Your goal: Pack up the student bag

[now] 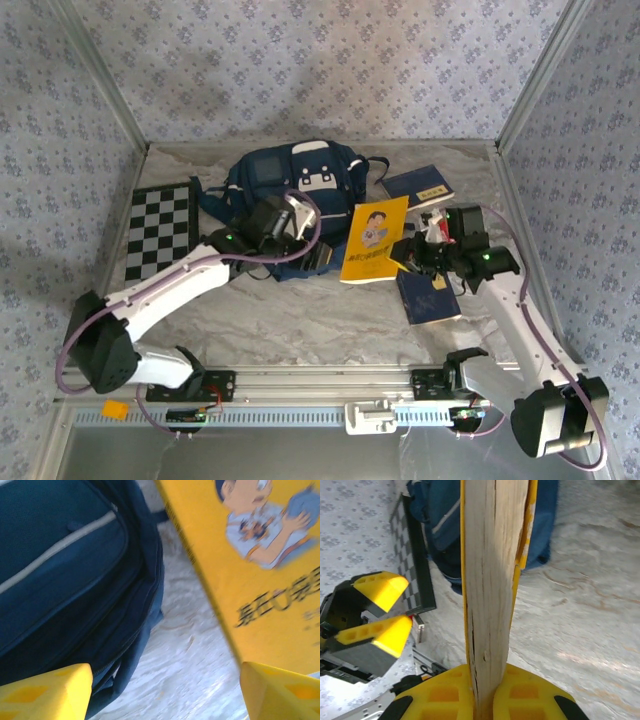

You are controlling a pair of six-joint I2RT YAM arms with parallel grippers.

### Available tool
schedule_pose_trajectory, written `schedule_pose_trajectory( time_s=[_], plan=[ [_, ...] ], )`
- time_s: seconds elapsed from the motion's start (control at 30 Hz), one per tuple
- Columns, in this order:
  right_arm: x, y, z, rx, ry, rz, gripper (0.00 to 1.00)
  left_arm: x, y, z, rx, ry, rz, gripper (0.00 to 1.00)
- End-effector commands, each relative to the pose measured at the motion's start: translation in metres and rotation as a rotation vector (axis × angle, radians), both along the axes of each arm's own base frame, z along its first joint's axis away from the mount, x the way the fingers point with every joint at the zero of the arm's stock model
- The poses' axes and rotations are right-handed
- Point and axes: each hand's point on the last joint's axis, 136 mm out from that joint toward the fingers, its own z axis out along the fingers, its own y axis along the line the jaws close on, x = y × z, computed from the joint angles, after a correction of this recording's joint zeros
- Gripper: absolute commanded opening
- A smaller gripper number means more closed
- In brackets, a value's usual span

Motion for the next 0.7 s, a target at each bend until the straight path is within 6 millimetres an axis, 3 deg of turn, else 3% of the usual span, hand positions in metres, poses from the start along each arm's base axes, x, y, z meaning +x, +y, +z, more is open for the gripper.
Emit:
schedule_pose_trajectory(
  time_s=[0.0,0.3,0.47,0.67],
  plan=[
    [-0.014,-0.014,-0.019,-0.066,0.025,0.018,0.0,0.004,0.006,-0.023,0.251,-0.109,-0.127,0.78],
    [-0.009,-0.031,-0.039,-0.055,0.06,-0.045,0.0,0.023,-0.02,-0.046,0.404,-0.157,-0.244,0.79],
    [-0.003,-0.034,-0.042,-0.042,0.058,-0.055,0.0,0.048,-0.026,-0.054,0.484,-0.22,-0.223,0.78],
    [0.002,-0.034,-0.04,-0.03,0.048,-0.061,0.0,0.058,-0.044,-0.073,0.485,-0.164,-0.259,0.74]
  ],
)
